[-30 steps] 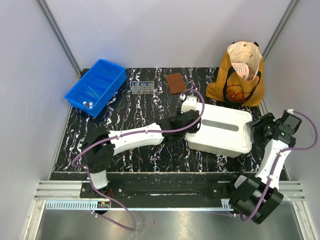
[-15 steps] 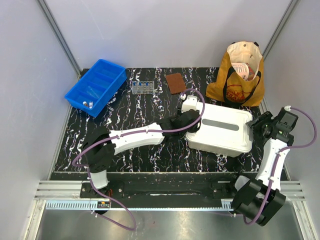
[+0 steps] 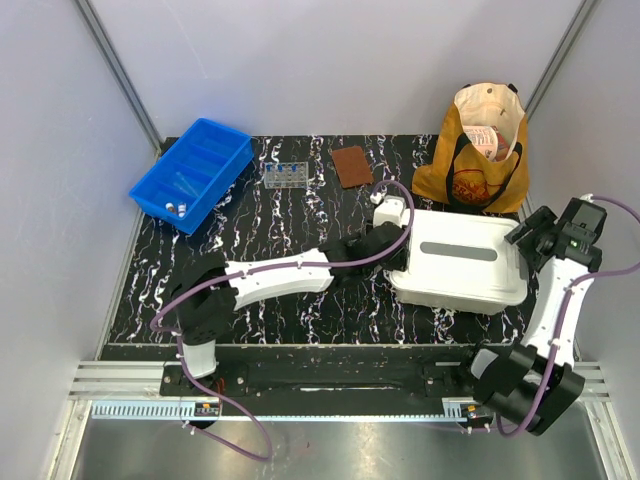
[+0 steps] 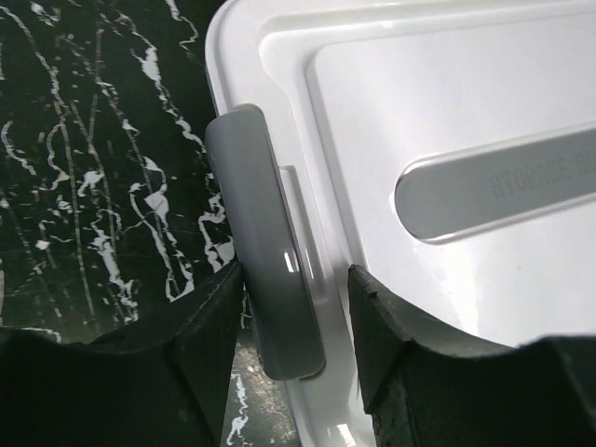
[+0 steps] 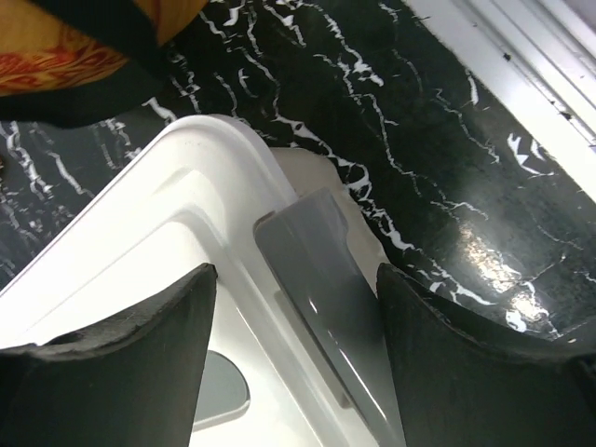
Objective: Organize the chemistry lab equipment
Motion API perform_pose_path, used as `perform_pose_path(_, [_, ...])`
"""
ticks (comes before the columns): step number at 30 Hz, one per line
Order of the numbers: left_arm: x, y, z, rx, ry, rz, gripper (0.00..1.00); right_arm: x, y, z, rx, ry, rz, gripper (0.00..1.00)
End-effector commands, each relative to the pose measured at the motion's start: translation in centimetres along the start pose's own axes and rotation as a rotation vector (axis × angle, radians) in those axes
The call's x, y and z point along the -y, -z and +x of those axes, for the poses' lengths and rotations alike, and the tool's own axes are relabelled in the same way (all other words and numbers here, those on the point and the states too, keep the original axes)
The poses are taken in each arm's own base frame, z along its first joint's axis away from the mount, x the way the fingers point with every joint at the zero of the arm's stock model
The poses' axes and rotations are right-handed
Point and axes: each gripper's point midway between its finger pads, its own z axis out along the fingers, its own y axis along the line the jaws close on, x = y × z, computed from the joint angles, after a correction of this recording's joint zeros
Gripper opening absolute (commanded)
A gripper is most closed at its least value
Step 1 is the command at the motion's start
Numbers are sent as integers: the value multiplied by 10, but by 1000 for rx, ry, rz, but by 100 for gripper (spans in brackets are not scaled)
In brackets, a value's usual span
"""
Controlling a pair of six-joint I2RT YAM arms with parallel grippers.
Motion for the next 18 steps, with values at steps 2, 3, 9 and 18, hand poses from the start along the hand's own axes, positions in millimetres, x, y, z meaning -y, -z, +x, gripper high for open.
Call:
perform_pose_path(2, [84, 8, 46, -149, 43, 312, 52, 1, -2, 7, -73, 25, 44, 74])
perform_pose_path(3, [87, 8, 47, -152, 43, 323, 52, 5, -2, 7, -56, 26, 66, 74])
perform_pose_path(9, [105, 7, 51, -164, 45, 380, 52, 28, 4, -5, 10, 37, 197, 75])
perform_pose_path(18, [117, 2, 60, -187, 47, 419, 52, 22, 9, -21, 47, 47, 186, 84])
